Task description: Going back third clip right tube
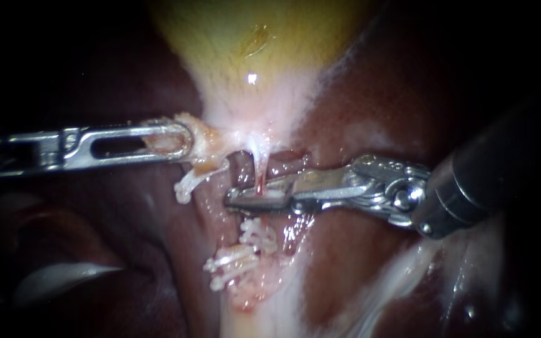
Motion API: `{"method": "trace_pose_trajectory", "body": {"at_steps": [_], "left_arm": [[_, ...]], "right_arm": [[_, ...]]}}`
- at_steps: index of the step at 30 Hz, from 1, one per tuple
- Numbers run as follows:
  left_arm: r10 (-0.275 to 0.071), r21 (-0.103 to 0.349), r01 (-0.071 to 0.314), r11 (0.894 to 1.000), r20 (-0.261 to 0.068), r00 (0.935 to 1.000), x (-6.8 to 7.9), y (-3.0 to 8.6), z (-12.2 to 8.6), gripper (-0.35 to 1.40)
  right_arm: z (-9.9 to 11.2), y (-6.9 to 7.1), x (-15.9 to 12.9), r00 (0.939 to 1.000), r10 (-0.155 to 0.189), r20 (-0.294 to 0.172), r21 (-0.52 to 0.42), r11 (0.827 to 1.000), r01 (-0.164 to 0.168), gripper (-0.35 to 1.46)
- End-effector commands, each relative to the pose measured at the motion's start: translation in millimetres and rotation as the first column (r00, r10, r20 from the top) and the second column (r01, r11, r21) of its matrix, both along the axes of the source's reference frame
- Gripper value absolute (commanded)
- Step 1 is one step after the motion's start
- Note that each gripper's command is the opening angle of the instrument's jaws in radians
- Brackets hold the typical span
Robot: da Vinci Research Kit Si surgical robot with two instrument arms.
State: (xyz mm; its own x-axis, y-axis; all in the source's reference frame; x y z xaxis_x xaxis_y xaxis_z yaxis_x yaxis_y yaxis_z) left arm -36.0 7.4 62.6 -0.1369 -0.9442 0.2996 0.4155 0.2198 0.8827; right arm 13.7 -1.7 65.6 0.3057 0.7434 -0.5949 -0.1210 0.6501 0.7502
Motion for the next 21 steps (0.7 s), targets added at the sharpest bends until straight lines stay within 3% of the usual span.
{"method": "trace_pose_trajectory", "body": {"at_steps": [1,10,15,21], "left_arm": [[0.0,-0.001,0.0,1.0,0.0,1.0,0.0,0.0,0.1,-0.35],[0.0,-0.001,0.0,1.0,0.0,1.0,0.0,0.0,0.1,-0.35],[0.0,-0.001,0.0,1.0,0.0,1.0,0.0,-0.1,0.1,-0.35],[0.0,-0.001,0.0,1.0,0.0,1.0,0.0,-0.1,0.1,-0.35]], "right_arm": [[0.0,0.0,0.0,1.0,-0.001,0.0,0.001,1.0,0.001,-0.35],[-0.2,-0.1,0.0,1.0,-0.002,-0.001,0.001,1.0,0.002,-0.34],[-0.1,-0.1,0.1,0.9994,-0.029,-0.019,-0.094,0.995,0.027,0.29],[0.4,-0.2,0.2,0.9988,-0.042,-0.027,-0.147,0.988,0.038,0.46]]}}
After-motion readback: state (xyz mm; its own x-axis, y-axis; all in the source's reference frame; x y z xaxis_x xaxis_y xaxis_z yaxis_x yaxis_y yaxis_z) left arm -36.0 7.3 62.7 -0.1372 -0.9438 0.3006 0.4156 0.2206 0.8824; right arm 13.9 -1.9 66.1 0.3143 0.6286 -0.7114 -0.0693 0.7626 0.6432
